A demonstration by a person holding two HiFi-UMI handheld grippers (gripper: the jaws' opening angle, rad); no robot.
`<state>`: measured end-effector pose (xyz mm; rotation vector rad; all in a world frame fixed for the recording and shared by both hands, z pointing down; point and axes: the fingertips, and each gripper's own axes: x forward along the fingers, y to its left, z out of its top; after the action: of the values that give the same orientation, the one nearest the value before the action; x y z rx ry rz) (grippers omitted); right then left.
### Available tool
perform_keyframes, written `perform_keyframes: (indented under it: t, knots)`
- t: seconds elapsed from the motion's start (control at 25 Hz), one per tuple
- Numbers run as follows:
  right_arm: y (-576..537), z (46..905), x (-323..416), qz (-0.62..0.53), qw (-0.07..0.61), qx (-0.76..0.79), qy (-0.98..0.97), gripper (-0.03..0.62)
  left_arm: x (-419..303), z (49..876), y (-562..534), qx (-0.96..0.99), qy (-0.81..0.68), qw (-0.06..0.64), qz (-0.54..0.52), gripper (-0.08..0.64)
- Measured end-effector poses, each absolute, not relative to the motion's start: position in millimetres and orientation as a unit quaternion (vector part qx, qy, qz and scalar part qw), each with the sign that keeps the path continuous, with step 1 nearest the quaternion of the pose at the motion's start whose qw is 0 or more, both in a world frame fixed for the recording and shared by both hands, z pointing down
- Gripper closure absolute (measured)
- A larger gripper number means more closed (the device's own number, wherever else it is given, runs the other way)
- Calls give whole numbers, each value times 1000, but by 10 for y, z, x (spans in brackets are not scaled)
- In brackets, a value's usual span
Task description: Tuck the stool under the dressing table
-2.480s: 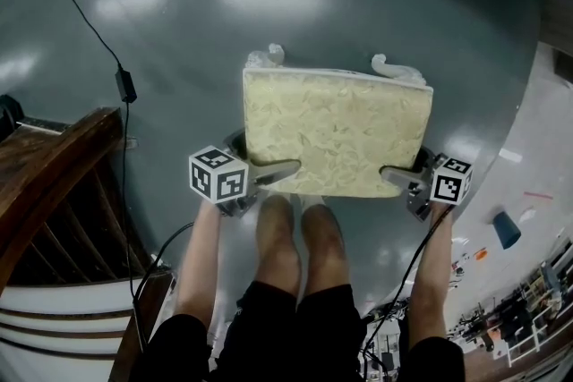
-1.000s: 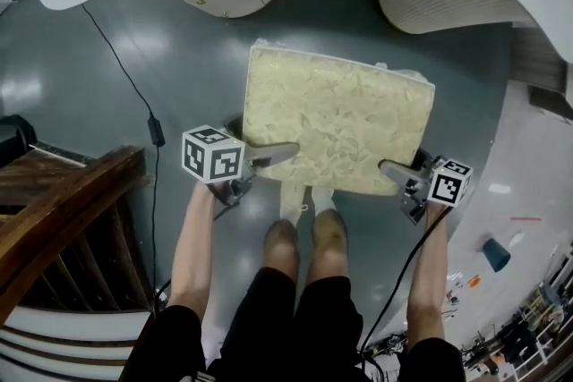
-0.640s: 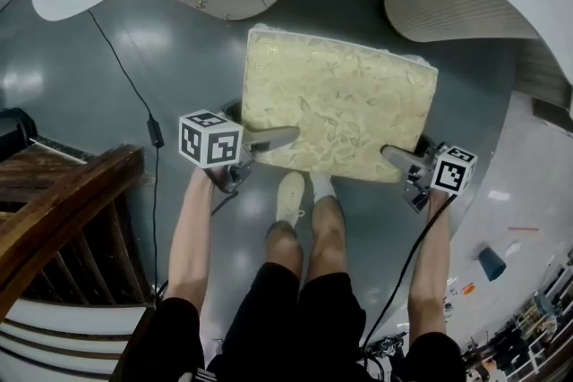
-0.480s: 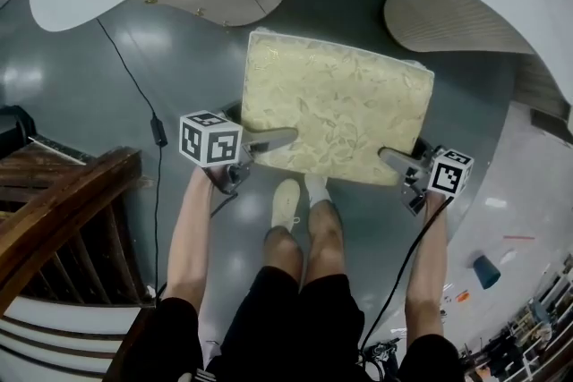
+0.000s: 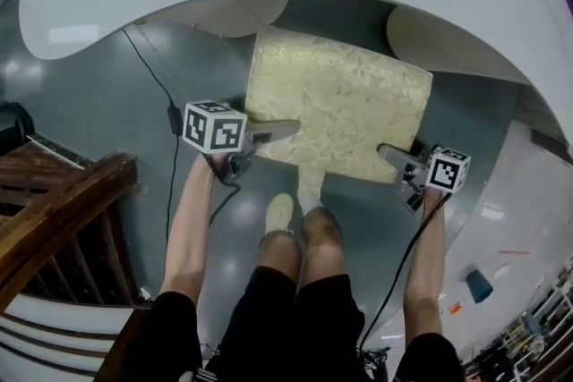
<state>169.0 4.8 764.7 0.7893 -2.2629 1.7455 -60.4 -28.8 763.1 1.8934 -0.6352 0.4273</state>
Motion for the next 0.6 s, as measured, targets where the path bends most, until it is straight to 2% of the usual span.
perform_keyframes:
  t: [0.6]
  knots:
    - [55, 7530, 1655, 598, 88, 249, -756, 8, -610, 7525, -231, 782, -273, 534, 170, -58]
